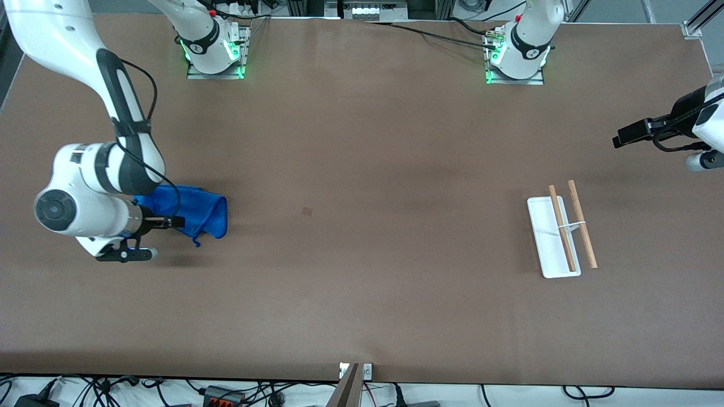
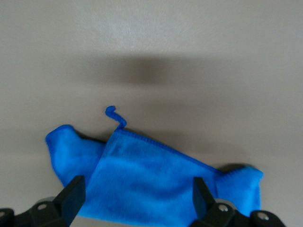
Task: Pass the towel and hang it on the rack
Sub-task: 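Grasp the blue towel edge with the right gripper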
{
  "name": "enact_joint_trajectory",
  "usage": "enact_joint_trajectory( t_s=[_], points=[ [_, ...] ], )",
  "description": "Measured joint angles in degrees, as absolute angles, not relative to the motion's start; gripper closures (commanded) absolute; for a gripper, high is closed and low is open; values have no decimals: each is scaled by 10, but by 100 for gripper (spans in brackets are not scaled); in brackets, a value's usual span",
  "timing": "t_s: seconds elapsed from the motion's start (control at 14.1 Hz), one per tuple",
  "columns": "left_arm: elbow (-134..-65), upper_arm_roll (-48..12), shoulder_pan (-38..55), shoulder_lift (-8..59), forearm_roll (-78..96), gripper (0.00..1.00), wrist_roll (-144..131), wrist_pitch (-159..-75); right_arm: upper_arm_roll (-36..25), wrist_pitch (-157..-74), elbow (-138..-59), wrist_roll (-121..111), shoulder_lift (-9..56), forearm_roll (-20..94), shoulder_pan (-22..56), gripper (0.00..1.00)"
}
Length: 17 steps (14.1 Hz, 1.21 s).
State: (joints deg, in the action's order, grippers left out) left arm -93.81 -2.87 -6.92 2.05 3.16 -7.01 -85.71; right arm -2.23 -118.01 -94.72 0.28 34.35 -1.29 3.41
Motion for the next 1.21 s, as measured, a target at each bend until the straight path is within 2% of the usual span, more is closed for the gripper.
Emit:
enact_joint_trajectory(
  t_s=[0.14, 0.36, 0.93, 1.21],
  points=[
    [-937, -29, -70, 26, 33, 0, -72, -857, -22, -1194, -945, 2, 372, -13, 38, 0],
    [-932, -29, -70, 32, 39, 0, -74, -857, -22, -1196, -943, 3, 386, -13, 46, 15],
    [-927, -28, -74, 32, 41, 0, -74, -857, -22, -1209, -941, 4, 408, 22, 49, 22],
    [-927, -26, -76, 33, 41, 0, -74, -857, -22, -1209, -941, 4, 410, 23, 49, 39]
  ],
)
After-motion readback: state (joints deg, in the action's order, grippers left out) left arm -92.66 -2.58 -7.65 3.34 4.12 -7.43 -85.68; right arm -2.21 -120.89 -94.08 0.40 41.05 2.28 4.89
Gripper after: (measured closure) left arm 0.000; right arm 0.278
